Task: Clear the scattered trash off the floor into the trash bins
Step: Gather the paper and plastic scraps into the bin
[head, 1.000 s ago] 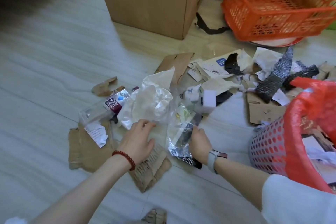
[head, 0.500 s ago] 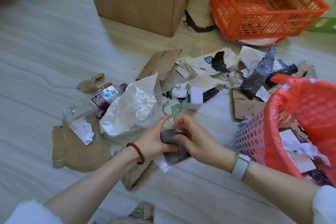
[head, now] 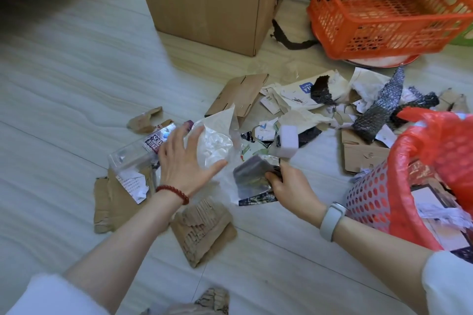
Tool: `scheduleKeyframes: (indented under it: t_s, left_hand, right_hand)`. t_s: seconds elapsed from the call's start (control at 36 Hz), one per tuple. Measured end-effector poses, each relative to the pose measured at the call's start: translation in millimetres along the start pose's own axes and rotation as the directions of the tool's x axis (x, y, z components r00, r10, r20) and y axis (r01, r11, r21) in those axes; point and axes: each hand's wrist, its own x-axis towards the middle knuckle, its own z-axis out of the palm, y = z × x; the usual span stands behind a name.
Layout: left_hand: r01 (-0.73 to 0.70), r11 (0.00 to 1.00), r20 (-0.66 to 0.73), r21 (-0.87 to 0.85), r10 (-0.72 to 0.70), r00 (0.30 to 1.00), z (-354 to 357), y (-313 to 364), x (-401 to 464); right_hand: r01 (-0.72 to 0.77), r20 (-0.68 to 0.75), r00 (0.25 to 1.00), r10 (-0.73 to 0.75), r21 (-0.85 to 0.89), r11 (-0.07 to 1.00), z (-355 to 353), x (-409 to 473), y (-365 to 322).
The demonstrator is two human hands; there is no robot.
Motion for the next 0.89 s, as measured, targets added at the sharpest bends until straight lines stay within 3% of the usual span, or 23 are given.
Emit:
scheduleKeyframes:
  t_s: [0.06,0.14,0.22,0.33,0.42,0.47,0.56,0.61,0.67,0.78,0.89]
  left_hand:
    - [0.056,0.991,0.101,0.123,-0.068,0.993,10,-11,12]
    - [-0.02,0.961,0.332,0.278,-0.076,0.94,38,-8,17]
    - [-0.045,0.948,0.462,0.315,-0.112,0.88,60,-5,16]
    - [-0.019,0.954,0.368,0.298,-0.097,0.925,61,-13,19]
    - [0.102,0.995,0.246,0.005,-0.1,0.964,54,-17,20]
    - [0.181,0.955,0.178,-0.235,-0.141,0.974,42,-15,19]
    - [0.184,0.835,0.125,-0.518,-0.139,0.982,16,-6,14]
    - [0.201,0.699,0.131,-0.686,-0.154,0.979,-2,5,10]
    - [0.265,0.58,0.154,-0.77,-0.235,0.96,-13,18,5]
    - [0.321,0.439,0.162,-0.839,-0.362,0.918,-17,41,-8]
    - [0.217,0.519,0.144,-0.826,-0.177,0.974,-16,61,-26]
  right_hand:
    - [-0.066,-0.056,0.996,0.068,0.035,0.997,0,4,4]
    - [-0.167,-0.139,0.974,0.179,0.097,0.981,0,8,11]
    - [-0.212,-0.198,0.952,0.234,0.122,0.97,-3,10,16]
    - [-0.193,-0.27,0.934,0.233,0.165,0.967,-5,8,20]
    - [-0.213,-0.27,0.913,0.306,0.325,0.921,-7,8,20]
    - [-0.26,-0.18,0.892,0.414,0.545,0.797,-8,10,18]
    - [-0.349,0.104,0.855,0.509,0.84,0.415,-9,13,11]
    - [-0.384,0.271,0.845,0.462,0.907,0.17,-13,13,3]
    - [-0.448,0.413,0.826,0.383,0.894,0.002,-16,13,-3]
    - [-0.559,0.583,0.798,0.152,0.811,-0.173,-8,4,-21]
    - [-0.578,0.603,0.796,0.046,0.781,-0.237,3,0,-33]
